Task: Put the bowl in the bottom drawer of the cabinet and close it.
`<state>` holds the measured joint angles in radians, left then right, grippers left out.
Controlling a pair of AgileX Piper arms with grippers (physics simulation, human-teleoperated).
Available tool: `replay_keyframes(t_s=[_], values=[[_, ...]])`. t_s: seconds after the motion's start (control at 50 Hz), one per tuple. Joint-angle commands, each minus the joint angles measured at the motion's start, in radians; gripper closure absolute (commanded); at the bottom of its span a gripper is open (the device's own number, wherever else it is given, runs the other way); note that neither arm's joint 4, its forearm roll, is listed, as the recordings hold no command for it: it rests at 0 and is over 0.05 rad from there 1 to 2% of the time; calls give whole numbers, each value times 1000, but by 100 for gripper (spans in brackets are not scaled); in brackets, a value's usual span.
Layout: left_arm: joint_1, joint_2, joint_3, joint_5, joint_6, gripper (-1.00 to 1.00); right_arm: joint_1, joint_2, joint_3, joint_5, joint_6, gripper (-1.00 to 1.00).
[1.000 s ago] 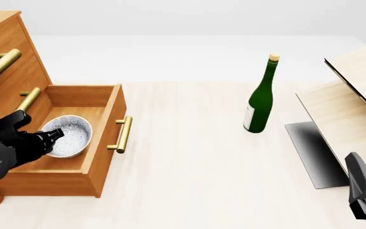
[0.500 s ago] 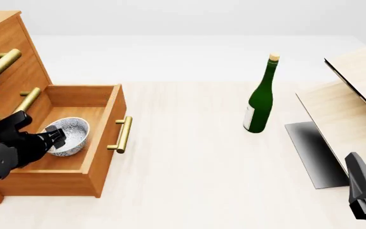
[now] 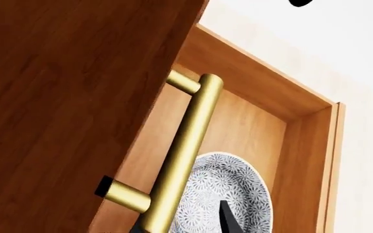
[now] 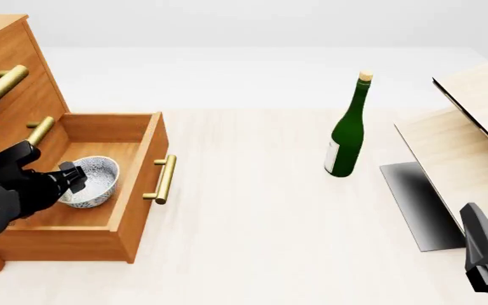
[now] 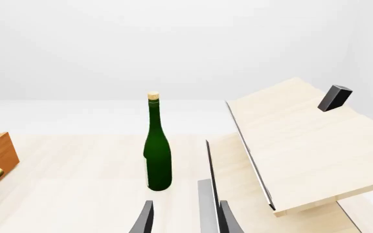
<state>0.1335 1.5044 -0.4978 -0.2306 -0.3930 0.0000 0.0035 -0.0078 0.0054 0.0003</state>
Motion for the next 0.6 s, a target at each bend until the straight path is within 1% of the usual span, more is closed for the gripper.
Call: replay_keyframes(t_s=[0.02,0.28,0.3,0.32,0.34,0.38,0.42,0.46,0.48,0.6], values=[[19,-123,49,57,16,-100,0,0,0,0,0,-100],[-1,-214,55,117,12,-100,0,0,0,0,0,-100],[8,-249,52,132,45,-100,0,0,0,0,0,-100],[-7,-260,54,140,37,-100,0,0,0,0,0,-100],[-13,-266,63,143,4,-100,0,0,0,0,0,-100],[-12,-294,59,162,28,-100,0,0,0,0,0,-100],[-23,-318,60,182,17,-100,0,0,0,0,0,-100],[-28,-351,50,209,36,-100,0,0,0,0,0,-100],[-30,-358,48,217,28,-100,0,0,0,0,0,-100],[-66,-413,29,259,43,-100,0,0,0,0,0,-100]])
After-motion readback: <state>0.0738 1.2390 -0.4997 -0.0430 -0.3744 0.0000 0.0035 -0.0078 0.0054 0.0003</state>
